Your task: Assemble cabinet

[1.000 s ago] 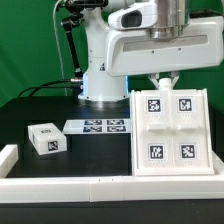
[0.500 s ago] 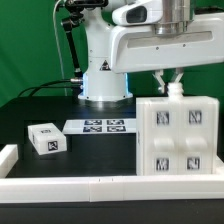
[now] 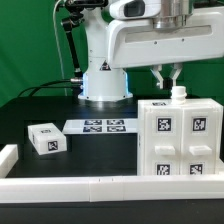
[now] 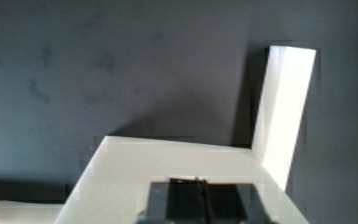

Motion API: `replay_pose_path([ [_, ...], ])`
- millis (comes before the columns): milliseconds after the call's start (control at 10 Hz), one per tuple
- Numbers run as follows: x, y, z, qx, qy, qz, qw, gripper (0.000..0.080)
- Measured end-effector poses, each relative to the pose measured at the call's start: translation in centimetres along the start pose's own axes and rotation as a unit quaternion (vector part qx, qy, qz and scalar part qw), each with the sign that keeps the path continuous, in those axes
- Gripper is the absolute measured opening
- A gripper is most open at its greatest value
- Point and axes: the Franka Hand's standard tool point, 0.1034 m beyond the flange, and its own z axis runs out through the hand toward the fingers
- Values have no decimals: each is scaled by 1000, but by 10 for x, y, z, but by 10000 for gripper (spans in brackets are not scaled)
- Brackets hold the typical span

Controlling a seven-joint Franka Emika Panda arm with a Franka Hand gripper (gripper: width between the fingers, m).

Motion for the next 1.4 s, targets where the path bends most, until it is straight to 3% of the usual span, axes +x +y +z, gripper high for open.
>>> replay_pose_path([
  [100,0,0,0,0,0,0,1000,89],
  [300,-2,0,3,0,0,0,1000,405],
  [400,-9,5,12,-2,6,-11,1000,554],
  [500,-24,15,23,-5,6,-18,1000,554],
  [600,-42,28,34,-8,7,-28,1000,722],
  [700,-57,43,41,-10,7,-45,999,722],
  [800,-68,63,46,-12,4,-56,998,783],
  [1100,-88,116,49,-14,-4,-88,996,797],
  [1400,-87,109,50,-14,-5,-91,996,796],
])
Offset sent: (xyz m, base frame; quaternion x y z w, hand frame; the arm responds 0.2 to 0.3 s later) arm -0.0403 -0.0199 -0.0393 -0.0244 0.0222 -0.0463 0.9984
